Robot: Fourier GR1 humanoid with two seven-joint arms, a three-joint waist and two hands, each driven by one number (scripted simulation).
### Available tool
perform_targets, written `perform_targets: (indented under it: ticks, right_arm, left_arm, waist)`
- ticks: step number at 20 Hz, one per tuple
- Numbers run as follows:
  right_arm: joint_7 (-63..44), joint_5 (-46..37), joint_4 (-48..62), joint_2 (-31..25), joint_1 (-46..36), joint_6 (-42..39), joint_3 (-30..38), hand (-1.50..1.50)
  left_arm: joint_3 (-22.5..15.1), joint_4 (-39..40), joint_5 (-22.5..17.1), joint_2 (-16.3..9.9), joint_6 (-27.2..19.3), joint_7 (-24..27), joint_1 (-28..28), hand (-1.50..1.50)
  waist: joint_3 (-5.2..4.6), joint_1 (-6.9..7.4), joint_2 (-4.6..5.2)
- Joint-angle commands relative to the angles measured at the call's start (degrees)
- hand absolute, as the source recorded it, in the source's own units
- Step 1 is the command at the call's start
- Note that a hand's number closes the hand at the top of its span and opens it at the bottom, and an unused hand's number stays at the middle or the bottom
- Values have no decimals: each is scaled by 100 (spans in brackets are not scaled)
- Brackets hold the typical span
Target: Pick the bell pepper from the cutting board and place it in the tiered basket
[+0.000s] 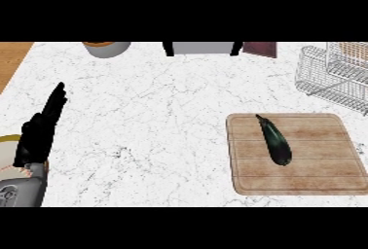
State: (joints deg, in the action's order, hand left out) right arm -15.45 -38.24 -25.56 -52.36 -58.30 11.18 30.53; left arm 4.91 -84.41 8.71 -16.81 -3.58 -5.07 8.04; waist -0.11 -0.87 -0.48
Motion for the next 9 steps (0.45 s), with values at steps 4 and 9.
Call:
perform_targets:
  ticks: [4, 9]
  right_arm:
    - [317, 931, -757, -661, 1399, -1205, 684, -150]
    - [1077, 1788, -1251, -801, 2729, -1642, 1575, -150]
  left_arm:
    - [44, -57, 88, 31, -65, 300, -408, 0]
    - [58, -291, 72, 28, -59, -106, -235, 0]
  waist:
    - [3, -181, -48]
    - [10, -217, -37]
